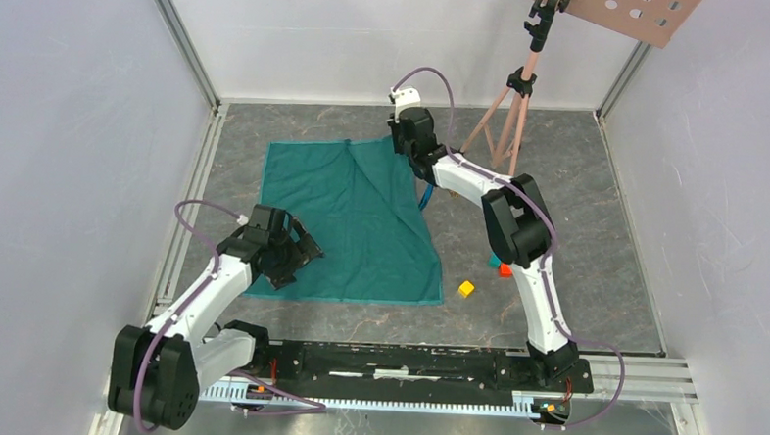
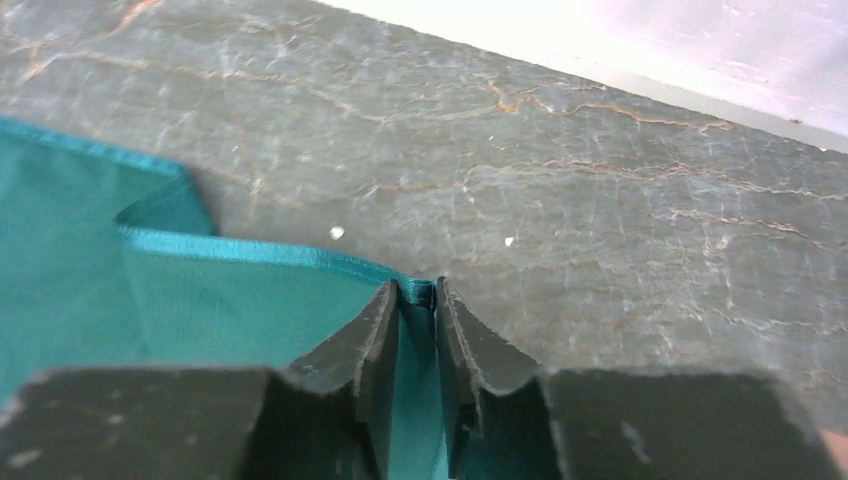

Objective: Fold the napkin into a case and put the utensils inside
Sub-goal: Smooth out the napkin at the center of the board.

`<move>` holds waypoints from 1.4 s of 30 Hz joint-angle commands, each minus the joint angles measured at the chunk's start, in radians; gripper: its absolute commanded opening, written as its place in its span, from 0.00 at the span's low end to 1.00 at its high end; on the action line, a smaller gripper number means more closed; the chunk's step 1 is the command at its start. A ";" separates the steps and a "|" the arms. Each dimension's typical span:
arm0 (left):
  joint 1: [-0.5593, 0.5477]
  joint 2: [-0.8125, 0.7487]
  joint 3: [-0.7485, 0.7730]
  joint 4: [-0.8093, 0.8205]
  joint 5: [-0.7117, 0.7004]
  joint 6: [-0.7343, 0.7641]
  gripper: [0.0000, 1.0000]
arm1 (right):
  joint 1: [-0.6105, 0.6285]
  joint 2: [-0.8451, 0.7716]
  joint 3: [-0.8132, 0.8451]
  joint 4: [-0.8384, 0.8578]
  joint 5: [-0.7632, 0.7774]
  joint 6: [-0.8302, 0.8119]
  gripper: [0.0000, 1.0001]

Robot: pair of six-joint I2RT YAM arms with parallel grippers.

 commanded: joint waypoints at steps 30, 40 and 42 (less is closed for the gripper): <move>0.113 0.323 0.076 0.094 -0.051 0.046 1.00 | 0.043 -0.326 -0.498 -0.122 -0.315 0.095 0.67; 0.147 -0.024 -0.097 -0.019 -0.114 -0.043 1.00 | 0.043 -0.332 -0.556 -0.113 -0.335 0.105 0.70; 0.147 -0.094 -0.093 -0.060 -0.123 -0.036 1.00 | 0.044 -0.331 -0.558 -0.108 -0.355 0.103 0.70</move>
